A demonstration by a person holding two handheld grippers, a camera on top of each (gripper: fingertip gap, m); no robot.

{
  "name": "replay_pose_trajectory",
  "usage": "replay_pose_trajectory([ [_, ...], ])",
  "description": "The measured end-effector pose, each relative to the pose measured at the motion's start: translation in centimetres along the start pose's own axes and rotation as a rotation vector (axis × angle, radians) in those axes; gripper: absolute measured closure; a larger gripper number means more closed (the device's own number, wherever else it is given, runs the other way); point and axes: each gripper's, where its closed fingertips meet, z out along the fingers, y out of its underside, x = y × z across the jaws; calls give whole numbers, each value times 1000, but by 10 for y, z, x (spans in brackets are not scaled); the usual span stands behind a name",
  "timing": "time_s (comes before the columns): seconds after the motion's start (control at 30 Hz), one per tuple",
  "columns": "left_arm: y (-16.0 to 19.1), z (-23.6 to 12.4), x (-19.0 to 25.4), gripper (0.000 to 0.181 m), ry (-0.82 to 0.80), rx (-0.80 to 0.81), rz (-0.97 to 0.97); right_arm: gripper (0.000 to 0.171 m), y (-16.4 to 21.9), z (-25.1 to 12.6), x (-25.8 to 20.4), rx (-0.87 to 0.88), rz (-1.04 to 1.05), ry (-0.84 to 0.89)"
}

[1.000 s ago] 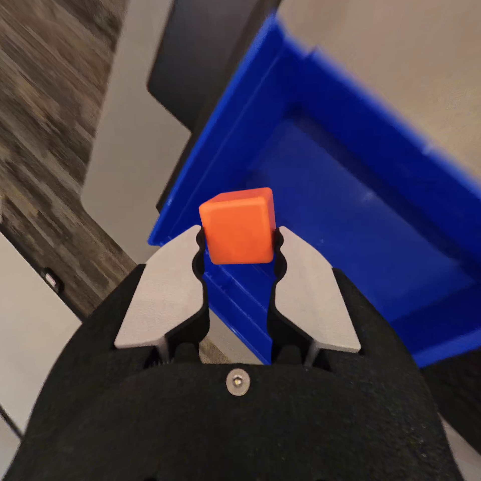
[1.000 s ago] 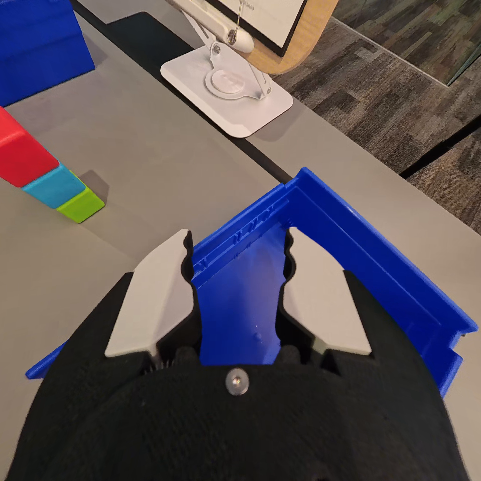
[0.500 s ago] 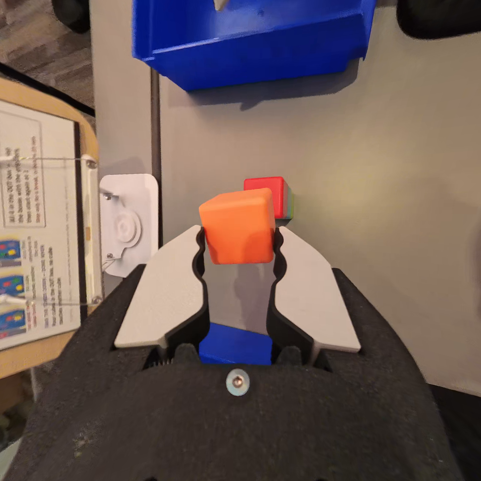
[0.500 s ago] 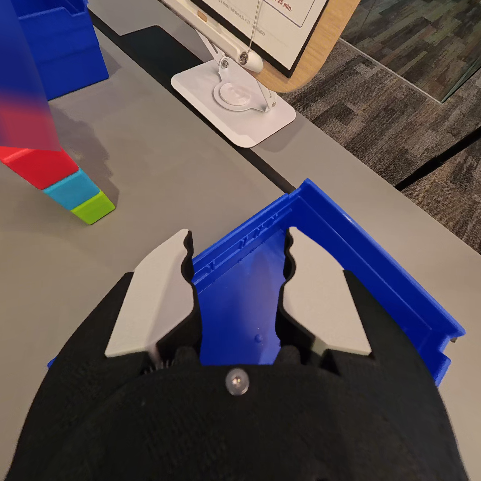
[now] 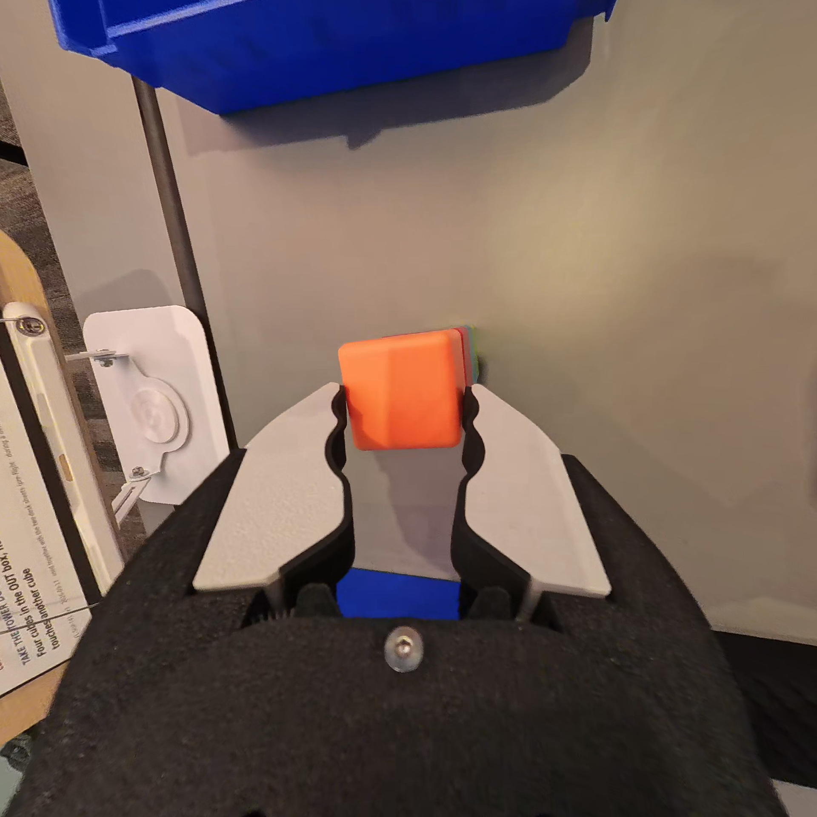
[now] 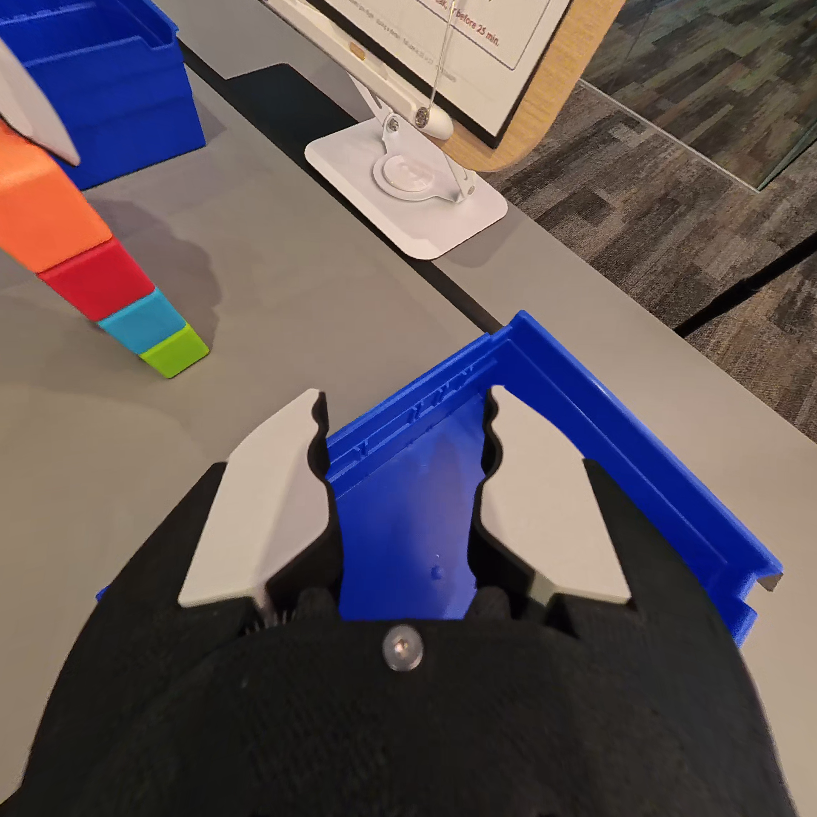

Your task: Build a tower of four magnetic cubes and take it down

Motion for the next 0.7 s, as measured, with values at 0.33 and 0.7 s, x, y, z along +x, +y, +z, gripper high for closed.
replay_pose_trajectory([
  [0.33, -9, -26, -8, 117, -97, 152, -82, 102, -1, 5, -7, -27, -39, -3],
  [0.7, 41, -5, 8, 118, -275, 343, -493, 102, -3, 13, -20, -61, -84, -18],
])
